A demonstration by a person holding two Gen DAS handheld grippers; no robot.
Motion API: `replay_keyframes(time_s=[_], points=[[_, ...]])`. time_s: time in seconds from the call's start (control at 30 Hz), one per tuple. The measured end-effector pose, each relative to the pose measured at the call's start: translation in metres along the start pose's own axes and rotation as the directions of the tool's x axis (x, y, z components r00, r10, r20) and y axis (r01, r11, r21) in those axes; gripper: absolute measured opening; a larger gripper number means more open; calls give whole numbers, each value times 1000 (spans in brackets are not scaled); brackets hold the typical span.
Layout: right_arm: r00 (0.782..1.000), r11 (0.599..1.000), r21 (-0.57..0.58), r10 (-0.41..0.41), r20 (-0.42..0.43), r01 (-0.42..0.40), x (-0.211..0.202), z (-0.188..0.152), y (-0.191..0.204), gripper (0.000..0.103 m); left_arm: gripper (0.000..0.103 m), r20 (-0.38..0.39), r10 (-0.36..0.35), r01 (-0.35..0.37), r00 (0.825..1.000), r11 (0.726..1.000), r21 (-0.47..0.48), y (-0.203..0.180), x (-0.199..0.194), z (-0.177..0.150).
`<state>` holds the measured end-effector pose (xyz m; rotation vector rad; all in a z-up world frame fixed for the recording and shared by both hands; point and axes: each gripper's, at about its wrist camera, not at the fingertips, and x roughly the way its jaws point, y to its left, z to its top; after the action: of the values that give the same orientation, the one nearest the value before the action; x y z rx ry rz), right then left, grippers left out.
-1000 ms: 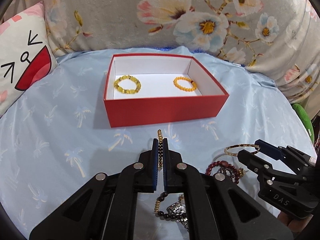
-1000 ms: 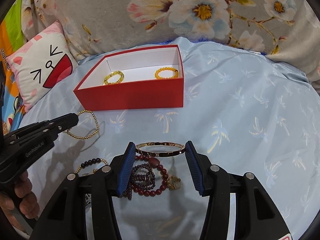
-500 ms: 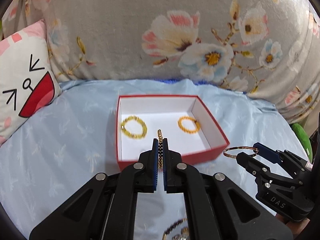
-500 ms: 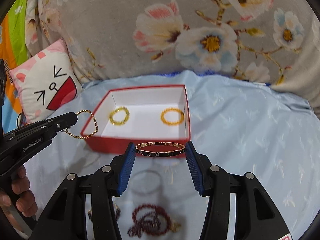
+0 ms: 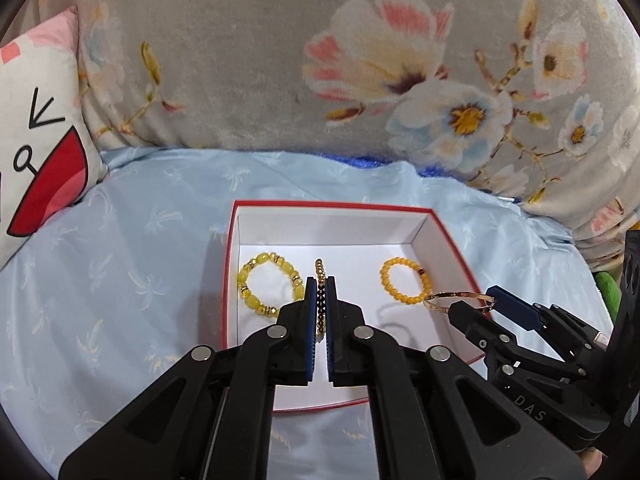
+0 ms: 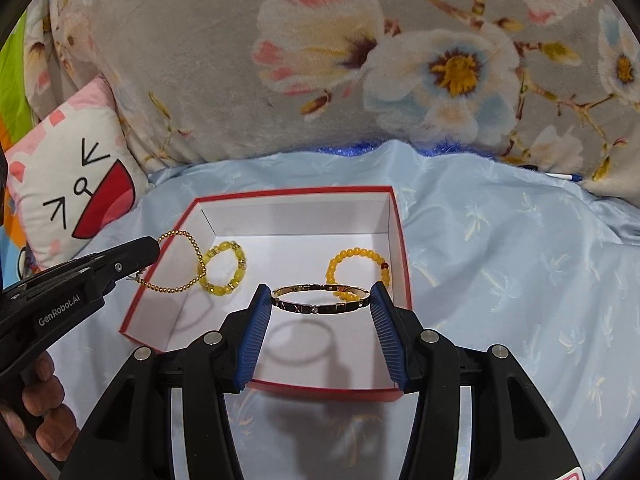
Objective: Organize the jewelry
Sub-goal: 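Lower the gold chain and bangle into the red box and open both tools, then grasp the black bead charm bracelet with the left tool while the right tool grasps the dark red multi-strand bracelet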
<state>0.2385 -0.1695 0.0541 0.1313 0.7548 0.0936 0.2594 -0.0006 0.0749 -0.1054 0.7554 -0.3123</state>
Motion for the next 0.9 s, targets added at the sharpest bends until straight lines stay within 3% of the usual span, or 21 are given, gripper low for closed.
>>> replay_keyframes(time_s=[0.2,0.37,0.63,0.9], points=[[1000,1000,-2,-8,-27,8,18,-9,0,50,5,-47,-3,1,999,999,-43,13,20,-10],[1000,1000,5,-15,-16,15,11,-13,-4,54,27,-33,20,-21,999,999,-38,15,16,-16],[1000,1000,0,-25,18,25,-21,-29,-7,54,27,-3,28,-28,1000,999,-41,14,-12,-30],[999,999,-6,-40,24,40,-67,-68,-13,54,27,-4,9,-9,1000,999,-37,8,-48,-63]])
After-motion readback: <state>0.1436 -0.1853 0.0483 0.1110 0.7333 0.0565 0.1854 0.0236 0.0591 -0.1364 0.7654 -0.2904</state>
